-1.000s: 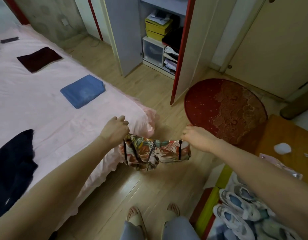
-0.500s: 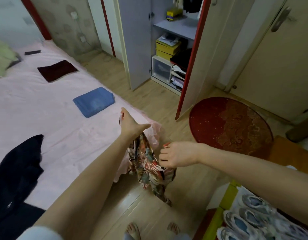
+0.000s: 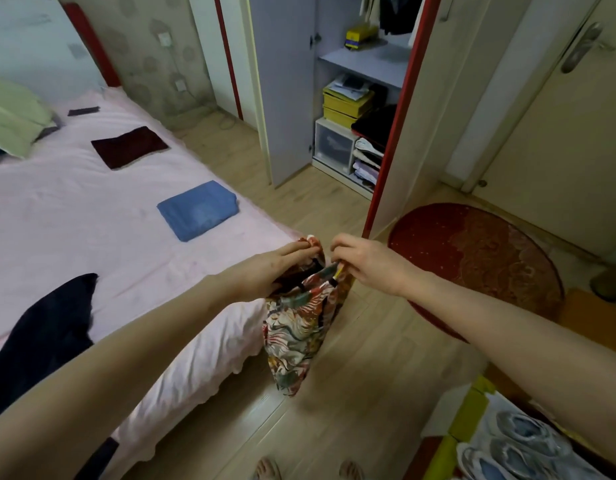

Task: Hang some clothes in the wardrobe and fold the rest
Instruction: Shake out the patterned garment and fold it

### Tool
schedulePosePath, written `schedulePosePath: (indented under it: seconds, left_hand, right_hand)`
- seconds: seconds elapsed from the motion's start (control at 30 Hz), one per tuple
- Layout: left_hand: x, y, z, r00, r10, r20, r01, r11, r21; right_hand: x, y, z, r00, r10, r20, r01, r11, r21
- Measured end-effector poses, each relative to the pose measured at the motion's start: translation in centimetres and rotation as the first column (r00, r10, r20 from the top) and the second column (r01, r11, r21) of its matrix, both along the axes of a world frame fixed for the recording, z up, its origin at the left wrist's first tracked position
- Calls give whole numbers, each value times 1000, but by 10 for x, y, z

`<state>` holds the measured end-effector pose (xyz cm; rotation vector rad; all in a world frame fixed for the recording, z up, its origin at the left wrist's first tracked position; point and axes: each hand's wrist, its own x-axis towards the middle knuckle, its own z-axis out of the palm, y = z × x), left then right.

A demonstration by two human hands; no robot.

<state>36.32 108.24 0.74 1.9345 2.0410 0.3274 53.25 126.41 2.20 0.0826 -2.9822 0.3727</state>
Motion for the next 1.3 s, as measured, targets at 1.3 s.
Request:
schedulePosePath:
  seconds: [1.3]
  left_hand:
    - [7, -14, 16, 682, 709, 180, -475, 617, -628]
  right_hand:
    - [-35, -32, -3, 909, -13, 417, -11, 998, 57]
